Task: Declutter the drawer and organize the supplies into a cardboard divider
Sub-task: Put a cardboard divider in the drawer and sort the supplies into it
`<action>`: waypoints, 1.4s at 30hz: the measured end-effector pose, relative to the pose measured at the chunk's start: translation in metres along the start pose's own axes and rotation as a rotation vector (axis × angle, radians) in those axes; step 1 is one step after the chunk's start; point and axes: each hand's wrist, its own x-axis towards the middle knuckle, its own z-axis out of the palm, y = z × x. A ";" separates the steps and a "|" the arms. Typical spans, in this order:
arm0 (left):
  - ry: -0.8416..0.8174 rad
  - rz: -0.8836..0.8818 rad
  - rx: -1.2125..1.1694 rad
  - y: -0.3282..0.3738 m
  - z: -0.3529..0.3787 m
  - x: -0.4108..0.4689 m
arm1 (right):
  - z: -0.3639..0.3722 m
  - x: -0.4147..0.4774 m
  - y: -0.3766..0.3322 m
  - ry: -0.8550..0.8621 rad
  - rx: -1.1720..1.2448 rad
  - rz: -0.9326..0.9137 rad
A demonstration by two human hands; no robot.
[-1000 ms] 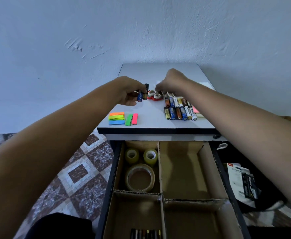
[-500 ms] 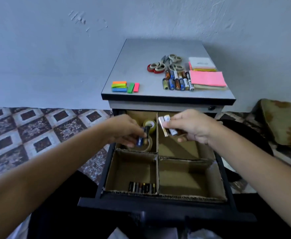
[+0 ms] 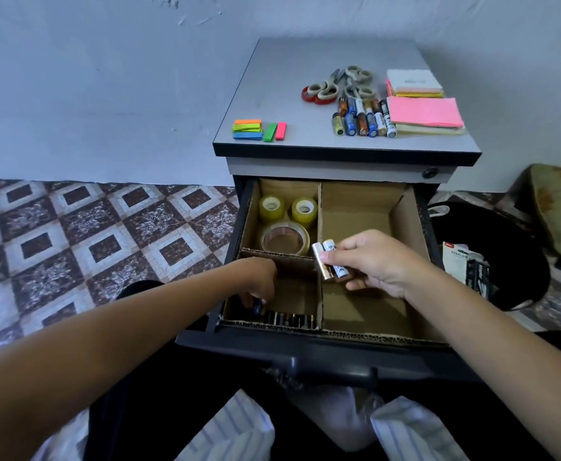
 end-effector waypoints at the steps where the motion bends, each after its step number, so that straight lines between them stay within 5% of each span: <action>1: -0.017 -0.016 0.005 0.000 0.000 0.002 | 0.001 0.001 0.000 -0.002 0.001 0.000; 6: -0.185 -0.049 0.058 0.003 -0.006 0.001 | 0.003 0.006 0.002 -0.016 -0.002 0.001; 11: -0.086 0.014 -0.054 -0.002 -0.030 -0.012 | 0.011 0.015 0.002 -0.045 0.002 -0.003; 17: 0.435 0.149 -0.029 -0.036 -0.051 -0.034 | 0.041 0.026 0.001 -0.148 -0.064 -0.058; 22: 0.810 0.152 -0.278 -0.060 -0.020 -0.017 | 0.077 0.051 0.011 -0.127 -0.347 -0.089; 31: 0.735 0.172 -0.751 -0.054 0.016 0.014 | 0.104 0.093 0.029 -0.150 -0.495 0.049; 42: 0.797 0.150 -0.743 -0.053 0.018 0.013 | 0.109 0.101 0.031 -0.135 -0.670 -0.171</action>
